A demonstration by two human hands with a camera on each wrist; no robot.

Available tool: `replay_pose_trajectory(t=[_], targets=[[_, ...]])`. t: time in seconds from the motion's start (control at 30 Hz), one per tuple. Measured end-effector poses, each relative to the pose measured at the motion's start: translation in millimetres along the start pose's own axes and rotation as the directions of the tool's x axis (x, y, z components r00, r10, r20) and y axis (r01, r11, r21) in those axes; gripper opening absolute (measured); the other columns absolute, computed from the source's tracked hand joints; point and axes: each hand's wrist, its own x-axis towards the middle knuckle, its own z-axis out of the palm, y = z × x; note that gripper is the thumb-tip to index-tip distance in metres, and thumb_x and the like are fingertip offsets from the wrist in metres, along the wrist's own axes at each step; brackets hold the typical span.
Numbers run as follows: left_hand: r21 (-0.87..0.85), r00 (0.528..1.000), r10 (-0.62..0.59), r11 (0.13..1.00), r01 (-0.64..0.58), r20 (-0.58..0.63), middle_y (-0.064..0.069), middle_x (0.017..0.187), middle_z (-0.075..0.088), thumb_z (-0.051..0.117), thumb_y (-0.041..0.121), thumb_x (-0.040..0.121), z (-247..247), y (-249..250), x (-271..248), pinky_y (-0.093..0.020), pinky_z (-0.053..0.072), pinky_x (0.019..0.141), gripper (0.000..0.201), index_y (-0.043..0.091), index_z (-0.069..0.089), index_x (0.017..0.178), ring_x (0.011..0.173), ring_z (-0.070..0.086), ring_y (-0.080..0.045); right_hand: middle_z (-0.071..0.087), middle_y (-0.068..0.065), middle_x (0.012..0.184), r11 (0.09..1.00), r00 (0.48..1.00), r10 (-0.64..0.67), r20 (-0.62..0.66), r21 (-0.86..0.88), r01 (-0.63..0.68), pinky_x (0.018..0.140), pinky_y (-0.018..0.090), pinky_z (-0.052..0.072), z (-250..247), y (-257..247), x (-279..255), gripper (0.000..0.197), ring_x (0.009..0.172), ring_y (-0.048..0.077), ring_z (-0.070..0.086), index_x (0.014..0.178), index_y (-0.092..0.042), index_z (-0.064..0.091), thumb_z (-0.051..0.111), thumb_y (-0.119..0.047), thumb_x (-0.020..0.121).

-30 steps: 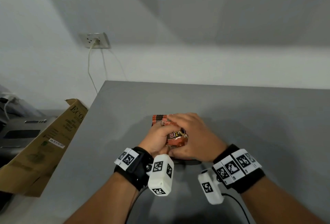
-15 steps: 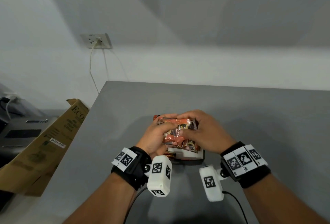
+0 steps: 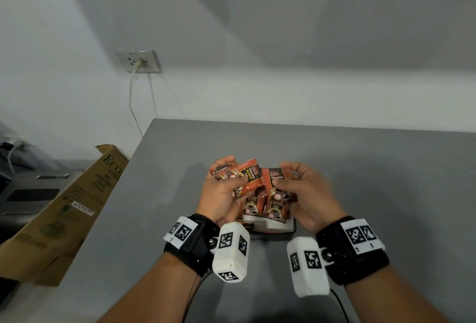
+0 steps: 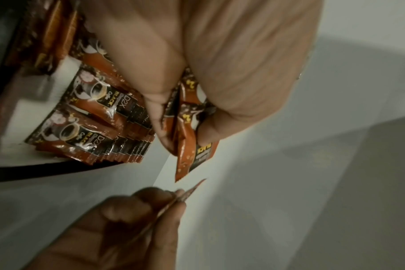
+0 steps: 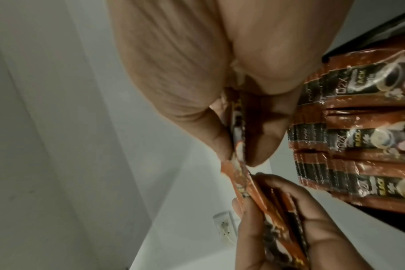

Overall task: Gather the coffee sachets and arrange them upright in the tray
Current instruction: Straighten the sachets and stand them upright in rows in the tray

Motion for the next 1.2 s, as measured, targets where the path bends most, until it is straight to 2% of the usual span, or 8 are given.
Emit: replay_pose_trajectory(t=[0.17,0.27,0.4,0.5,0.67,0.9,1.03,1.2], targets=[[-0.083,0.997,0.066,0.994,-0.070,-0.049,-0.023,0.099,0.063,0.060,-0.029,0.069,7.9,-9.3,-0.5,-0.037,0.060,0.060,0.062,0.011,0.054,0.116,0.079,0.067,-0.033,0.073,0.022,0.102,0.996,0.993,0.074,0.093,0.033,-0.077,0.086,0.046,0.056,16.7,14.3,-5.3,0.021,0.086,0.030,0.071,0.109,0.000,0.066,0.054,0.008,0.094],[-0.085,0.999,0.036,0.996,-0.035,0.014,-0.022,0.091,0.067,0.059,-0.025,0.056,9.0,-13.0,-3.8,-0.037,0.060,0.062,0.064,0.011,0.058,0.109,0.076,0.068,-0.031,0.071,0.021,0.094,0.998,0.996,0.070,0.052,-0.005,-0.069,0.078,0.042,0.055,27.3,12.0,-3.9,0.014,0.079,0.029,0.070,0.104,0.002,0.063,0.053,0.006,0.095],[-0.049,0.997,-0.051,0.997,0.055,0.064,-0.020,0.093,0.068,0.049,-0.019,0.074,4.8,-4.1,-8.4,-0.032,0.054,0.055,0.045,0.011,0.063,0.105,0.073,0.067,-0.029,0.070,0.017,0.092,0.998,0.998,0.032,-0.052,-0.054,-0.035,0.061,0.036,0.057,26.4,-1.5,3.2,0.012,0.073,0.024,0.069,0.107,-0.003,0.059,0.055,0.002,0.097],[-0.093,0.989,-0.122,0.987,0.130,0.088,-0.025,0.099,0.067,0.044,-0.003,0.073,1.9,1.3,-11.5,-0.040,0.055,0.063,0.042,0.003,0.062,0.110,0.077,0.066,-0.033,0.071,0.013,0.093,0.998,1.000,0.028,-0.011,-0.063,-0.029,0.067,0.038,0.057,22.0,-9.6,4.4,0.013,0.077,0.024,0.069,0.109,-0.007,0.060,0.055,-0.001,0.099],[0.003,0.996,-0.081,0.997,0.081,0.031,-0.026,0.107,0.069,0.049,-0.014,0.090,-5.1,3.6,-6.4,-0.045,0.062,0.068,0.035,0.001,0.058,0.121,0.084,0.072,-0.036,0.072,0.017,0.092,0.999,0.997,0.047,0.065,-0.014,-0.046,0.078,0.044,0.057,9.0,-18.5,3.5,0.012,0.080,0.029,0.071,0.104,-0.006,0.060,0.054,0.001,0.097],[0.160,1.000,-0.015,0.987,0.012,0.013,-0.013,0.087,0.068,0.058,-0.020,0.083,0.2,-1.5,-4.8,-0.034,0.056,0.056,0.041,0.011,0.060,0.111,0.071,0.068,-0.025,0.073,0.018,0.101,0.926,0.999,-0.027,0.028,-0.377,0.035,0.079,0.051,0.059,22.1,0.7,-2.0,0.012,0.081,0.027,0.071,0.105,-0.007,0.059,0.062,-0.003,0.094],[0.263,0.998,-0.043,0.964,0.032,0.038,-0.021,0.087,0.067,0.056,-0.019,0.079,-1.2,0.8,-3.9,-0.047,0.053,0.071,0.039,0.007,0.062,0.107,0.075,0.065,-0.034,0.072,0.018,0.101,0.871,0.992,-0.125,0.015,-0.477,0.117,0.083,0.055,0.058,19.1,-6.8,3.2,0.012,0.089,0.035,0.073,0.104,-0.013,0.059,0.062,-0.007,0.093],[0.284,0.998,0.051,0.957,-0.056,0.024,-0.017,0.087,0.071,0.061,-0.022,0.078,0.3,-0.9,-7.1,-0.045,0.058,0.069,0.037,0.002,0.060,0.105,0.076,0.071,-0.031,0.074,0.018,0.099,0.987,0.999,-0.039,-0.039,-0.154,0.032,0.090,0.053,0.053,11.4,-9.1,7.2,0.012,0.091,0.038,0.069,0.107,-0.005,0.061,0.059,-0.003,0.096]])
